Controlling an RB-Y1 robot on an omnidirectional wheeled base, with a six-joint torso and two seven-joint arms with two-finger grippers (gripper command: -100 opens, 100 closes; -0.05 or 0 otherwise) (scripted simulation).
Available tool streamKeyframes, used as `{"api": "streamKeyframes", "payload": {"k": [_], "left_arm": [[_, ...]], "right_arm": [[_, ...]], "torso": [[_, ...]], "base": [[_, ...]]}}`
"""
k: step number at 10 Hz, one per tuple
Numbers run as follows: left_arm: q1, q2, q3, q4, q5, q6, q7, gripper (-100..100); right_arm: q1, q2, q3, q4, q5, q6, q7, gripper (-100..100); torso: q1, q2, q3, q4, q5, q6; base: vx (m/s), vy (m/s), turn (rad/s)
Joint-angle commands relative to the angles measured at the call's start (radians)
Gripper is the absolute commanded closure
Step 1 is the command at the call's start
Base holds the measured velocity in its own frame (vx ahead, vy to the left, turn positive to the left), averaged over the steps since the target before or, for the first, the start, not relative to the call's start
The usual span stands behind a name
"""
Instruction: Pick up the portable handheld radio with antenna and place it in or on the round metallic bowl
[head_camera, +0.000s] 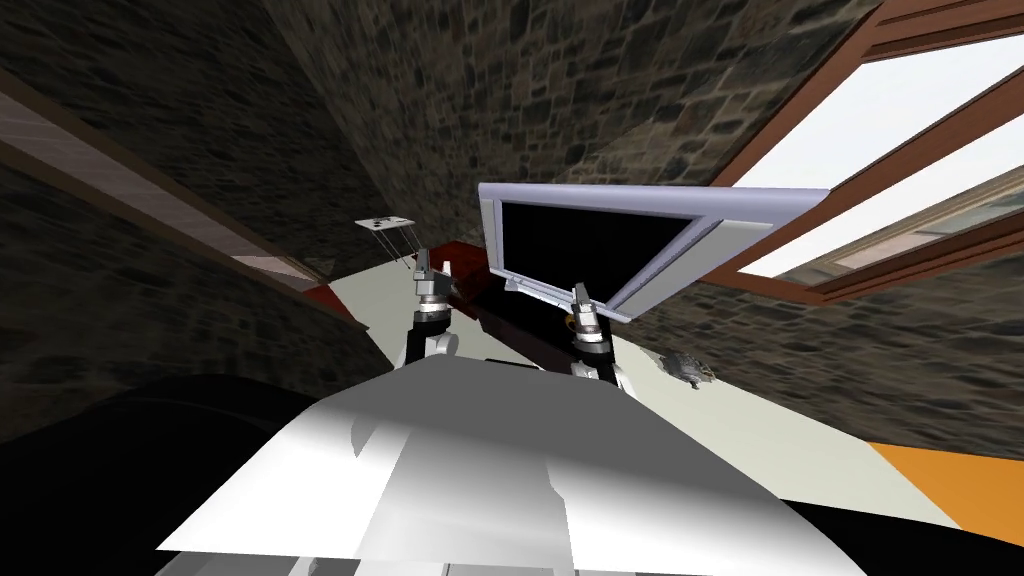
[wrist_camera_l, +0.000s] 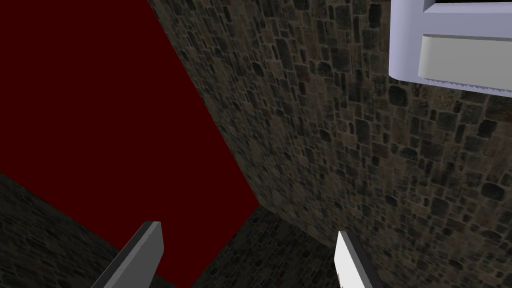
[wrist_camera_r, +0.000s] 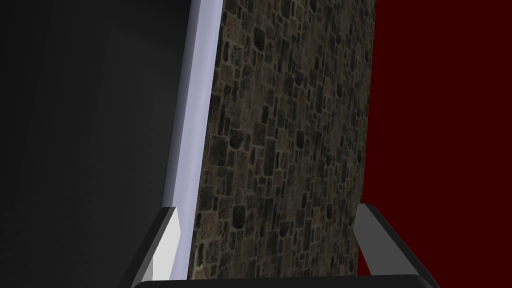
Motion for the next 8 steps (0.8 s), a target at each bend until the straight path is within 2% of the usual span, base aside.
{"api": "streamKeyframes", "payload": {"k": [1,3,4,6,7,8], "left_arm": [[0.0,0.0,0.0,0.0,0.0,0.0,0.0,0],[0.0,0.0,0.0,0.0,0.0,0.0,0.0,0],[0.0,0.0,0.0,0.0,0.0,0.0,0.0,0],[0.0,0.0,0.0,0.0,0.0,0.0,0.0,0],[0.0,0.0,0.0,0.0,0.0,0.0,0.0,0],[0.0,0.0,0.0,0.0,0.0,0.0,0.0,0]], "right_arm": [[-0.013,-0.021,0.005,0.034,0.004,0.002,0.012,-100],[-0.046,-0.091,0.054,0.103,0.037,0.041,0.069,-100],[-0.046,-0.098,0.054,0.118,0.037,0.041,0.069,-100],[-0.08,-0.165,0.107,0.19,0.073,0.083,0.133,-100],[-0.08,-0.177,0.107,0.21,0.073,0.083,0.134,-100],[-0.097,-0.215,0.134,0.248,0.092,0.105,0.168,-100]], "torso": [[0.0,0.0,0.0,0.0,0.0,0.0],[-0.001,0.0,0.0,0.0,0.0,0.0],[0.002,-0.001,0.0,0.0,0.0,0.0],[0.0,-0.001,0.0,0.0,0.0,0.0],[0.001,-0.001,0.0,0.0,0.0,0.0],[0.0,0.0,0.0,0.0,0.0,0.001]], "base": [[-0.003,0.041,0.075],[-0.005,0.078,0.192],[0.005,0.067,0.118],[0.0,0.072,0.245],[0.0,0.065,0.064],[0.007,0.068,0.129]]}}
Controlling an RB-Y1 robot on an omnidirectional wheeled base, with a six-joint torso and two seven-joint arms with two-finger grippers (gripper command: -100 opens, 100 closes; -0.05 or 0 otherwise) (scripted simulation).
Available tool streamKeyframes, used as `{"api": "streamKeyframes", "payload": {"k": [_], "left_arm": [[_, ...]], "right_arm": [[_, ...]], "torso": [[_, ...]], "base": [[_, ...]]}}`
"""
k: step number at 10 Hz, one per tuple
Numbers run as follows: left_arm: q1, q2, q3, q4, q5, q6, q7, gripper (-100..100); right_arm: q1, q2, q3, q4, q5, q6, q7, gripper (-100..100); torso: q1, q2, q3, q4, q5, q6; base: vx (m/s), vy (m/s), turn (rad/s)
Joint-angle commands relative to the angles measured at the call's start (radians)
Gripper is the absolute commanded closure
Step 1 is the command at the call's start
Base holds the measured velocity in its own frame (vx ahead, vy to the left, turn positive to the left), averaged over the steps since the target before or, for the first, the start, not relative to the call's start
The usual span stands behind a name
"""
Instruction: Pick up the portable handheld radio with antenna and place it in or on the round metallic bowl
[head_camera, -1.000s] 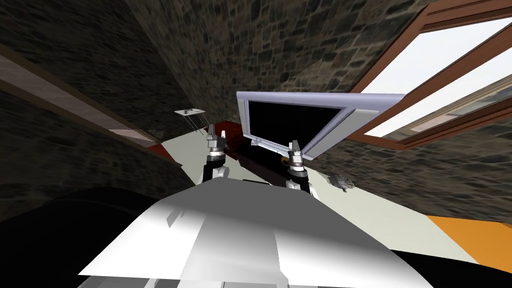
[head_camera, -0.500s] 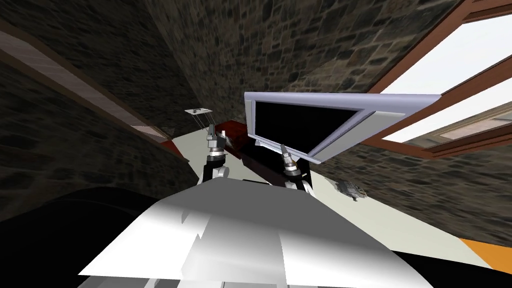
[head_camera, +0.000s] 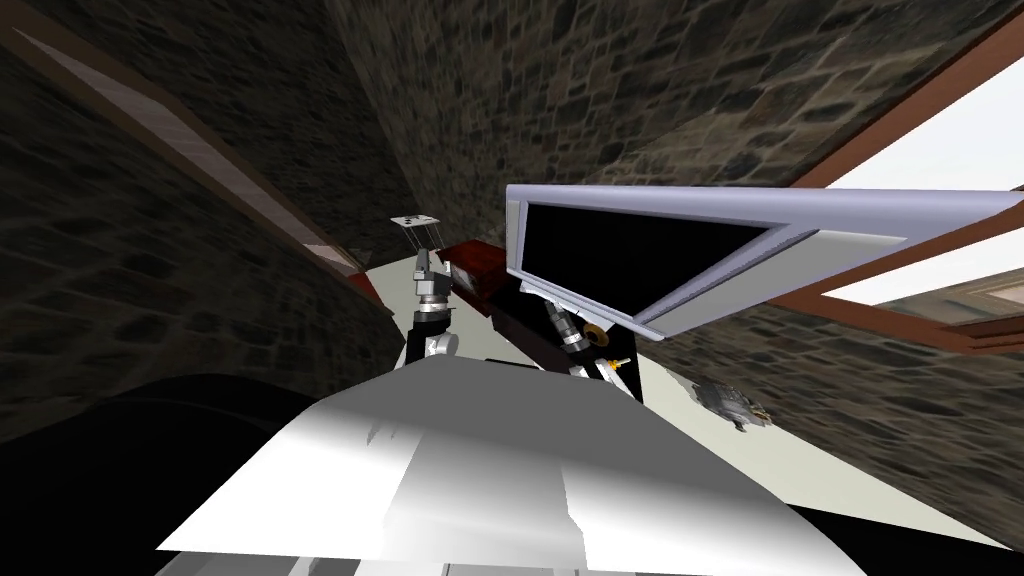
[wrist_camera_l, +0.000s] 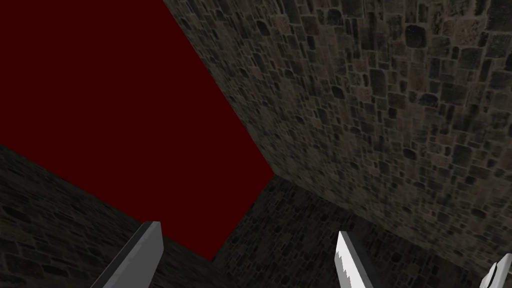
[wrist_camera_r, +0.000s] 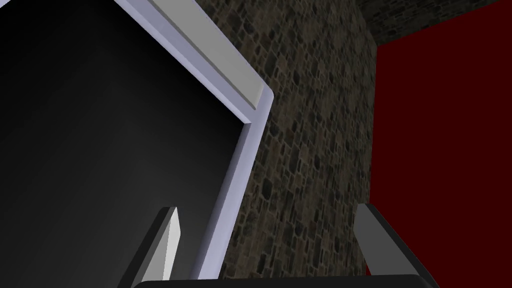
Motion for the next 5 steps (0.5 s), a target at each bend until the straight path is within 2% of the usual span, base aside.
{"api": "streamKeyframes", "payload": {"k": [1,2,3,4,5], "left_arm": [[0.0,0.0,0.0,0.0,0.0,0.0,0.0,0],[0.0,0.0,0.0,0.0,0.0,0.0,0.0,0],[0.0,0.0,0.0,0.0,0.0,0.0,0.0,0],[0.0,0.0,0.0,0.0,0.0,0.0,0.0,0],[0.0,0.0,0.0,0.0,0.0,0.0,0.0,0]], "right_arm": [[0.001,-0.02,0.012,0.04,0.01,0.0,0.023,-100],[-0.015,-0.059,0.039,0.072,0.029,0.023,0.058,-100],[-0.015,-0.059,0.039,0.09,0.029,0.023,0.058,-100],[-0.031,-0.096,0.066,0.127,0.049,0.046,0.094,-100],[-0.031,-0.096,0.066,0.142,0.049,0.046,0.094,-100]], "torso": [[0.0,0.0,0.0,0.0,0.0,0.0],[-0.001,0.0,0.0,0.0,0.0,0.001],[0.0,0.0,0.0,0.0,0.0,0.0],[-0.001,0.0,0.0,0.0,0.0,0.001],[-0.001,0.0,0.0,0.0,0.0,0.0]], "base": [[0.012,0.054,0.11],[0.013,0.067,0.193],[0.012,0.054,0.091],[0.013,0.059,0.203],[0.01,0.049,0.094]]}}
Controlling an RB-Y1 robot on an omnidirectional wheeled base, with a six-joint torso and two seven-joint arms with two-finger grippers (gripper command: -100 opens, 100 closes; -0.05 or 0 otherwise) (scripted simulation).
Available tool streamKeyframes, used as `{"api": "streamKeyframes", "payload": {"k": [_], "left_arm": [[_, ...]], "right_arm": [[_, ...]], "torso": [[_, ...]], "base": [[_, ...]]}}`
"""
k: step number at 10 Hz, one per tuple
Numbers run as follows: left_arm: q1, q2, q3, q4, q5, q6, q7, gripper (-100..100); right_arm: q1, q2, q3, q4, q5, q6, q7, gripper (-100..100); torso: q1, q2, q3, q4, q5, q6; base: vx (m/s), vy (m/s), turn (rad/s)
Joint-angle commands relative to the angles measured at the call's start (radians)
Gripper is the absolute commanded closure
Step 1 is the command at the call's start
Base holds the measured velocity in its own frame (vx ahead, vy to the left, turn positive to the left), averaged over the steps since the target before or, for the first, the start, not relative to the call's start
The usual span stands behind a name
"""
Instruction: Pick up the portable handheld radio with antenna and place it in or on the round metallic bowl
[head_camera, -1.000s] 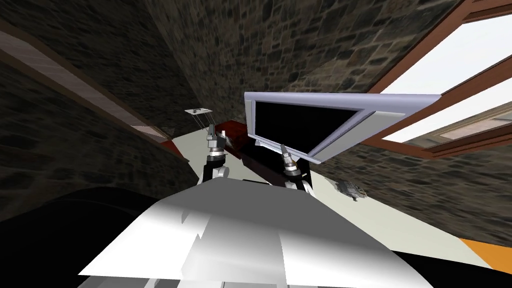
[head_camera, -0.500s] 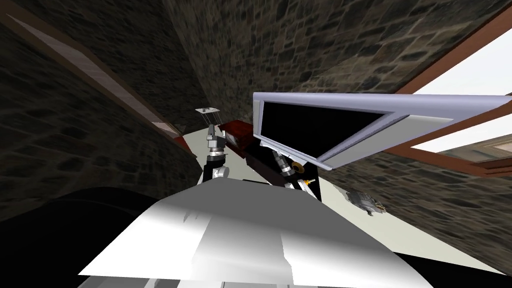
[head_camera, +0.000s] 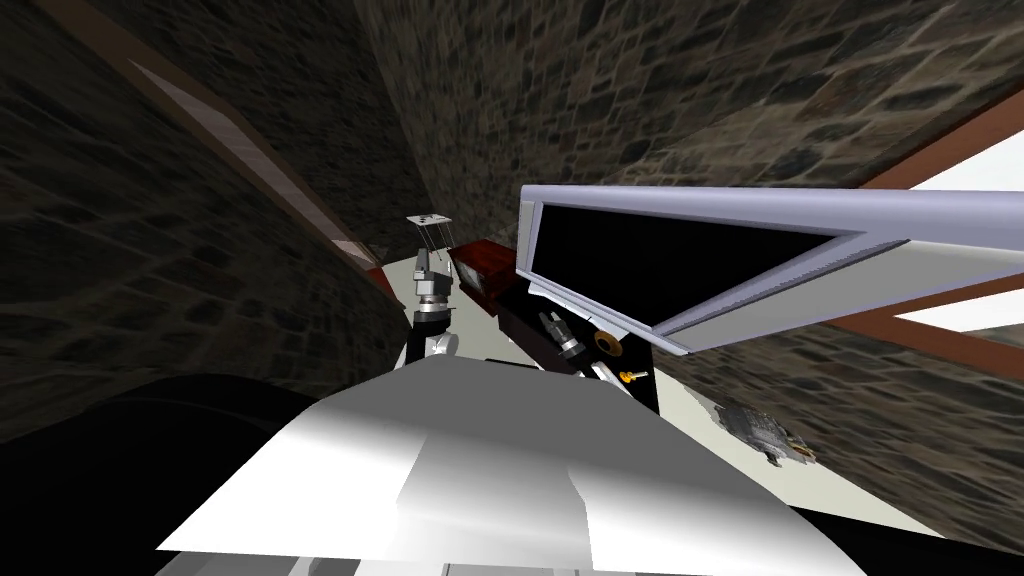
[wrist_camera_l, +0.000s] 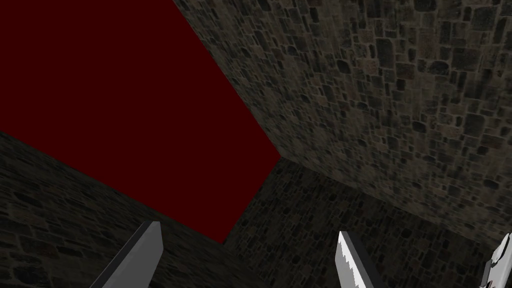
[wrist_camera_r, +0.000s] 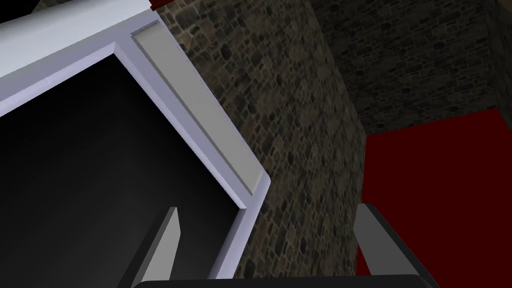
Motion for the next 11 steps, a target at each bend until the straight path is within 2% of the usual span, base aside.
{"api": "streamKeyframes", "payload": {"k": [1,3,4,5,7,8,9,10,11], "left_arm": [[0.0,0.0,0.0,0.0,0.0,0.0,0.0,0],[0.0,0.0,0.0,0.0,0.0,0.0,0.0,0],[0.0,0.0,0.0,0.0,0.0,0.0,0.0,0],[0.0,0.0,0.0,0.0,0.0,0.0,0.0,0],[0.0,0.0,0.0,0.0,0.0,0.0,0.0,0],[0.0,0.0,0.0,0.0,0.0,0.0,0.0,0],[0.0,0.0,0.0,0.0,0.0,0.0,0.0,0],[0.0,0.0,0.0,0.0,0.0,0.0,0.0,0],[0.0,0.0,0.0,0.0,0.0,0.0,0.0,0]], "right_arm": [[-0.019,-0.044,0.029,0.05,0.022,0.028,0.041,-100],[-0.019,-0.044,0.029,0.065,0.022,0.028,0.041,-100],[-0.034,-0.08,0.055,0.101,0.042,0.052,0.08,-100],[-0.034,-0.08,0.055,0.118,0.042,0.052,0.08,-100],[-0.06,-0.149,0.105,0.196,0.084,0.101,0.143,-100],[-0.06,-0.149,0.105,0.226,0.084,0.101,0.158,-100],[-0.072,-0.182,0.129,0.264,0.105,0.125,0.192,-100],[-0.072,-0.182,0.129,0.258,0.105,0.125,0.198,-100],[-0.072,-0.182,0.129,0.28,0.105,0.125,0.198,-100]], "torso": [[0.0,0.0,0.0,0.0,0.0,0.0],[0.0,0.0,0.0,0.0,0.0,0.0],[-0.002,0.0,0.0,0.0,0.0,0.0],[0.0,0.0,0.0,0.0,0.0,-0.001],[0.0,-0.001,0.0,0.0,0.0,0.0],[0.001,-0.002,-0.001,0.0,0.0,-0.001],[0.0,-0.001,-0.001,0.0,0.0,0.0],[0.0,-0.001,-0.001,0.0,0.0,0.0],[-0.001,-0.001,0.0,0.0,0.0,0.0]], "base": [[0.013,0.059,0.207],[0.014,0.03,0.019],[0.015,0.049,0.217],[0.021,0.045,0.088],[0.038,0.062,0.228],[0.037,0.052,0.076],[0.034,0.05,0.14],[0.024,0.038,0.075],[0.007,0.018,-0.013]]}}
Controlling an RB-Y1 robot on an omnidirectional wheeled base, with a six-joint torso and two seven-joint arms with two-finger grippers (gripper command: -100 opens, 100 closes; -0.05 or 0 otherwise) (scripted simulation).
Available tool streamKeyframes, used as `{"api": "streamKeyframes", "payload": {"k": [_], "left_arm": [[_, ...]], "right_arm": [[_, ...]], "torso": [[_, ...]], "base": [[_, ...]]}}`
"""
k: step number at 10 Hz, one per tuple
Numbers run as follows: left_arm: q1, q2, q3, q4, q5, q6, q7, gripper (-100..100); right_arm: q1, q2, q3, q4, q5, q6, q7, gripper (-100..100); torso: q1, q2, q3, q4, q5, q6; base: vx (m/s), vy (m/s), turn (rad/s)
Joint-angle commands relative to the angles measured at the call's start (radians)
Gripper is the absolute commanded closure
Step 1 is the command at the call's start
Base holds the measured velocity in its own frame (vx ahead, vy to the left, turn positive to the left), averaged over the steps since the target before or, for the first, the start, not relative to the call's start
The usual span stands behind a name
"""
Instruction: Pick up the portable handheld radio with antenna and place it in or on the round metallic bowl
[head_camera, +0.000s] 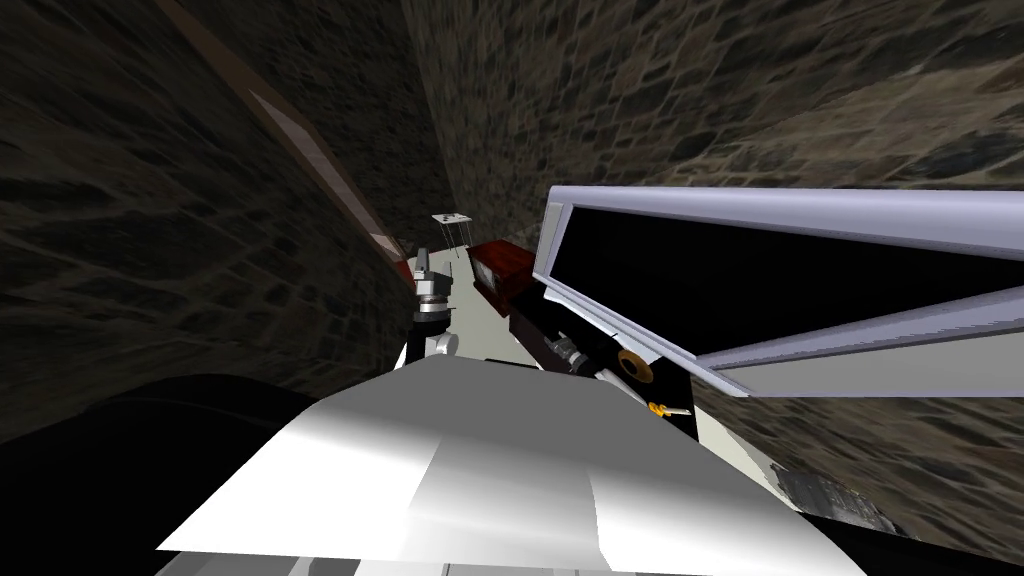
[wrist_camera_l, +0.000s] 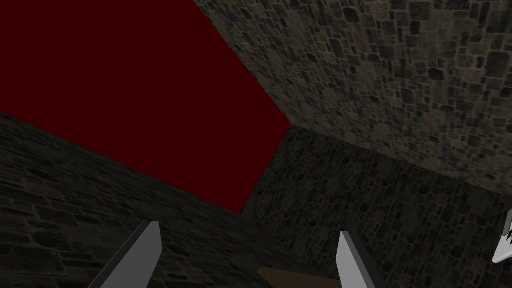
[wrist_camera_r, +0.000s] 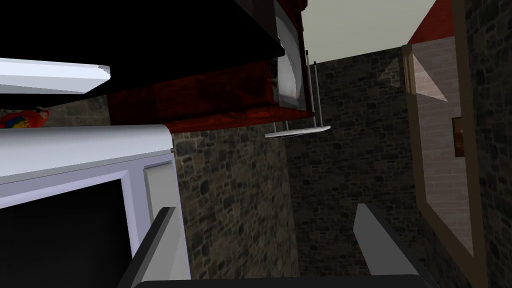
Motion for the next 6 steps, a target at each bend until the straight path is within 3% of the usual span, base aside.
{"api": "streamKeyframes", "payload": {"k": [1,2,5,6], "left_arm": [[0.0,0.0,0.0,0.0,0.0,0.0,0.0,0],[0.0,0.0,0.0,0.0,0.0,0.0,0.0,0],[0.0,0.0,0.0,0.0,0.0,0.0,0.0,0],[0.0,0.0,0.0,0.0,0.0,0.0,0.0,0]], "right_arm": [[-0.01,-0.035,0.025,0.05,0.021,0.029,0.041,-100],[-0.01,-0.035,0.025,0.059,0.021,0.029,0.041,-100],[-0.028,-0.094,0.068,0.148,0.063,0.077,0.122,-100],[-0.028,-0.094,0.068,0.164,0.063,0.077,0.122,-100]], "torso": [[0.0,0.0,0.0,0.0,0.0,0.0],[0.0,-0.001,0.0,0.0,0.0,-0.001],[0.001,-0.001,-0.001,0.0,0.0,0.0],[0.002,-0.002,-0.001,0.0,0.0,-0.001]], "base": [[0.023,0.031,0.155],[0.025,0.029,0.101],[0.04,0.042,0.136],[0.038,0.024,0.063]]}}
